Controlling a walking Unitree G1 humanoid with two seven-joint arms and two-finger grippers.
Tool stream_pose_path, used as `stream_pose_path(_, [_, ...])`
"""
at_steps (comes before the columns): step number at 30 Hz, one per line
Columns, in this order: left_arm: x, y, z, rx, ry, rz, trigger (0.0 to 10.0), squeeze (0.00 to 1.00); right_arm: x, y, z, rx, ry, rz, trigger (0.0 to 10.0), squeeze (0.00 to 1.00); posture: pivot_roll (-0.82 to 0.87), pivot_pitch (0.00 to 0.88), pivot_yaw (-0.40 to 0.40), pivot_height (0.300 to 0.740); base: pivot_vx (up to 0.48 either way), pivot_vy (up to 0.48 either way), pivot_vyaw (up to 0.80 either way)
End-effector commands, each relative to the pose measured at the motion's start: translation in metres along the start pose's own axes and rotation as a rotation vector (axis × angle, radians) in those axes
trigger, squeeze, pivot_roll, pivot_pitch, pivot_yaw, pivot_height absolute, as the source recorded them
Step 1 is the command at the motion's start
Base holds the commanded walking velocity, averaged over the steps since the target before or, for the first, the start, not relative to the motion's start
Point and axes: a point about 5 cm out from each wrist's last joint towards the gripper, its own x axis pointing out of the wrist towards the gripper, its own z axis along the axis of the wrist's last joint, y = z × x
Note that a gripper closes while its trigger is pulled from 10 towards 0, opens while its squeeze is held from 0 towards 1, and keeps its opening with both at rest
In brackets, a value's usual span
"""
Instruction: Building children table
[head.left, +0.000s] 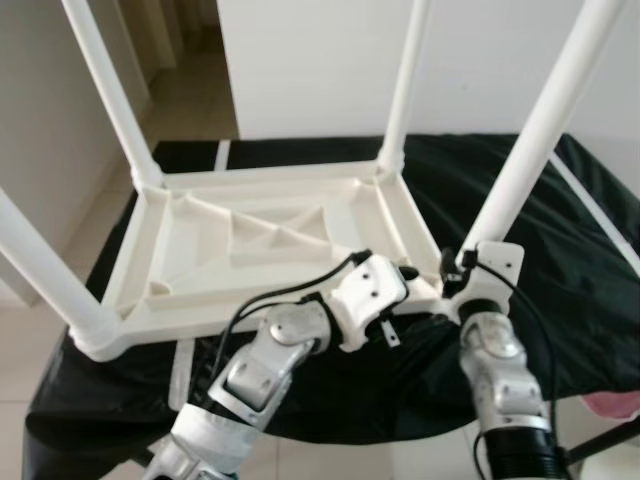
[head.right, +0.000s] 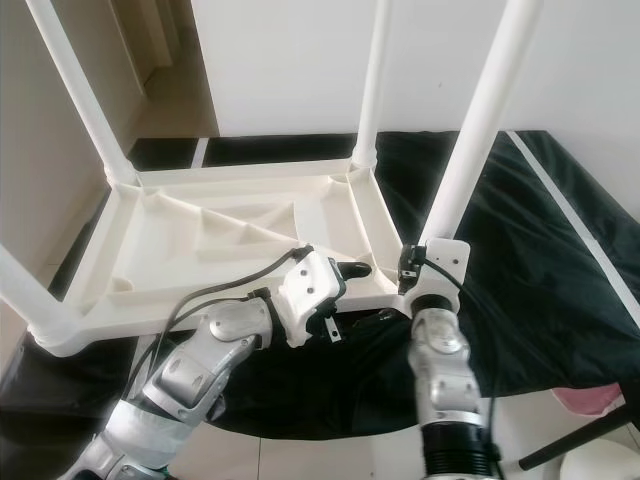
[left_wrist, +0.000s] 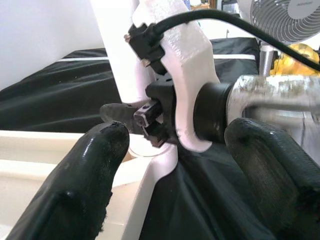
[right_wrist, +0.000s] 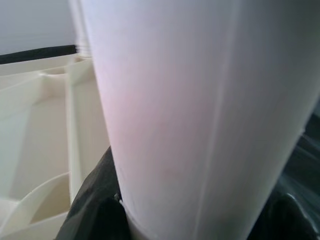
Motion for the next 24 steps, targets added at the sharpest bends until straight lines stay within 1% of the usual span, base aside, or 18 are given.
stream_pose_path(1, [0.001,-0.001,-0.001,0.014,0.006,0.001,10.0,0.0,-0.002,-0.006,-0.008,0.037,0.047,-0.043,10.0,0.0,-0.06,0.0,-0.016,0.74,0.0,0.0,0.0])
stream_pose_path(9, [0.0,-0.001,-0.001,0.017,0.009,0.001,10.0,0.0,-0.003,0.001,-0.005,0.032,0.038,0.024,10.0,0.0,-0.06,0.0,-0.019,0.74,0.0,0.0,0.0])
stream_pose_path(12, [0.0,-0.001,-0.001,0.019,0.007,0.005,10.0,0.0,-0.009,0.01,0.0,0.039,0.02,0.057,10.0,0.0,-0.06,0.0,-0.021,0.74,0.0,0.0,0.0])
stream_pose_path(14, [0.0,-0.001,-0.001,0.019,0.007,0.006,10.0,0.0,-0.01,0.011,0.001,0.039,0.018,0.044,10.0,0.0,-0.06,0.0,-0.021,0.74,0.0,0.0,0.0])
stream_pose_path(17, [-0.001,-0.001,-0.001,0.02,0.008,0.006,10.0,0.0,-0.01,0.011,0.0,0.069,0.034,0.035,10.0,0.0,-0.05,0.0,-0.025,0.74,0.0,0.0,0.0])
stream_pose_path(18, [-0.001,-0.001,-0.001,0.02,0.01,0.008,10.0,0.0,-0.011,0.011,0.001,0.077,0.029,0.041,10.0,0.85,-0.05,0.0,-0.027,0.74,0.0,0.0,0.0])
stream_pose_path(20, [-0.001,-0.001,-0.001,0.02,0.01,0.008,10.0,0.0,-0.011,0.011,0.001,0.077,0.029,0.041,10.0,0.85,-0.05,0.0,-0.027,0.74,0.0,0.0,0.0])
stream_pose_path(21, [-0.001,0.0,-0.002,0.019,0.014,0.014,10.0,0.0,-0.011,0.011,0.006,0.081,-0.003,0.062,10.0,1.0,-0.05,0.0,-0.033,0.74,0.0,0.0,0.0])
stream_pose_path(24, [-0.001,0.001,-0.002,0.018,0.016,0.018,10.0,0.0,-0.011,0.011,0.009,0.076,-0.028,0.079,10.0,1.0,-0.05,0.0,-0.034,0.74,0.0,0.0,0.0])
